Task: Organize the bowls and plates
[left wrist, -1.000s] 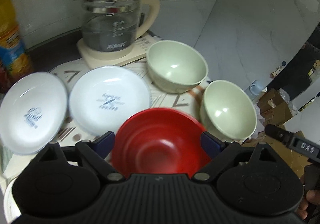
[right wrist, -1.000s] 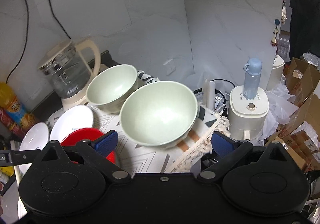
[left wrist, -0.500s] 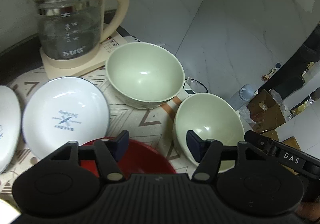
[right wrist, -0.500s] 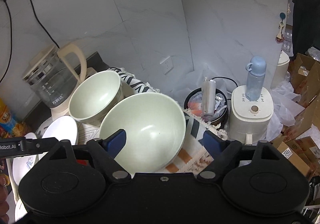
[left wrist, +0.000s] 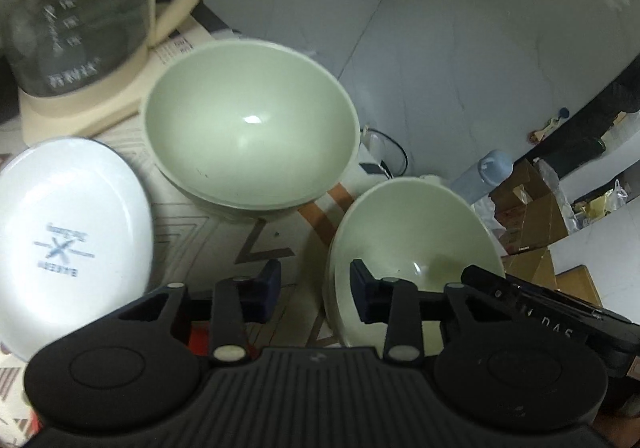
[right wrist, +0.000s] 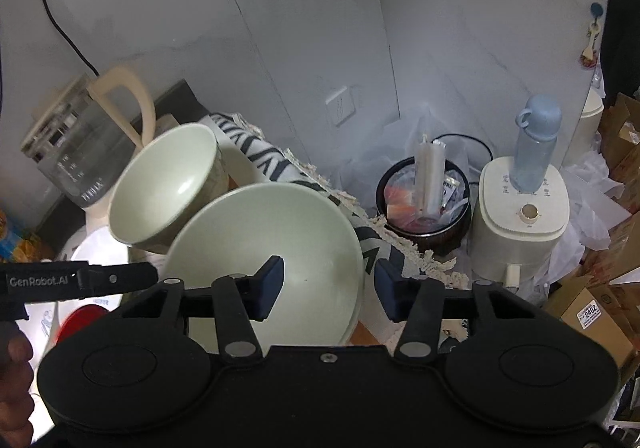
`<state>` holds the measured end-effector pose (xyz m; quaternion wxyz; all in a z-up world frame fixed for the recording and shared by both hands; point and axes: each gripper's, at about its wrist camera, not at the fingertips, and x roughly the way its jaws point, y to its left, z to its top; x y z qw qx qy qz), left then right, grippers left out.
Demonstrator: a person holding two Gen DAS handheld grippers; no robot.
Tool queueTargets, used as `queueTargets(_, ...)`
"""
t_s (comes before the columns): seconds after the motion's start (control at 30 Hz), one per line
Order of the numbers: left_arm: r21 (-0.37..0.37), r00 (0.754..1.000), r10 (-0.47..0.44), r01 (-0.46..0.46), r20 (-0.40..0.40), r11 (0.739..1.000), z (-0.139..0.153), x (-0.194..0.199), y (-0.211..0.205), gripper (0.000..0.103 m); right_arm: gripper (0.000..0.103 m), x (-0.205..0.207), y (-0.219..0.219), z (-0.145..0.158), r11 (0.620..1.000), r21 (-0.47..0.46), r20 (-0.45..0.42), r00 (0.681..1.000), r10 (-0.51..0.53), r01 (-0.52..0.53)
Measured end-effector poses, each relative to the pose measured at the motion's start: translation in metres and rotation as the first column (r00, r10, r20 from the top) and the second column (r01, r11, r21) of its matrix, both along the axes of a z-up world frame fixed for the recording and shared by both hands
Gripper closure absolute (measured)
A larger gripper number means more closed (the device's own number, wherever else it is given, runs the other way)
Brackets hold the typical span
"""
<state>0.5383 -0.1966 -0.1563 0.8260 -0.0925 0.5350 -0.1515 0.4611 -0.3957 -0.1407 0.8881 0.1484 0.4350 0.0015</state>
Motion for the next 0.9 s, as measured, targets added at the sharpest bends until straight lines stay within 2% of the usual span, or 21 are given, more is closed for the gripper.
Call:
queueTargets(0.07,-0.002,1.0,-0.004,0.004,-0.024,1.0,-0.008,0.004,-0.003,0.074,0.065,0.002,-0.001,-0.006,1.0,0.005,-0.014,1.0,0.006,-0.006)
queueTargets(0.17,0.006,0.999,-0.012,0.013,-0.05,1.0,-0.018,0.009,-0.008,0.079,0.073,0.004,-0.001,-0.014,1.0,0.007,-0.037,0.999,0.013,-0.013)
queueTargets(0.27,-0.001,0.997,-0.039,0.039,-0.073,0.999,-0.023,0.01,-0.015,0.091,0.081,0.005,-0.003,-0.024,1.0,0.012,-0.071,0.997,0.025,-0.024)
queueTargets(0.37,0.013,0.996,-0.042,0.043,-0.076,0.999,-0.022,0.009,-0.02,0.092,0.09,0.003,-0.004,-0.031,0.999,0.019,-0.096,0.995,0.03,-0.028)
queueTargets(0.53,-0.004,0.998,-0.031,0.031,-0.063,1.0,-0.01,0.003,-0.016,0.092,0.089,0.0,-0.006,-0.024,0.999,0.023,-0.07,0.997,0.024,-0.022)
queueTargets(0.9,-0.029,0.999,0.026,-0.025,0.047,0.999,0.044,-0.015,0.014,0.092,0.089,-0.002,0.0,0.024,0.999,0.043,0.049,0.998,0.031,-0.033)
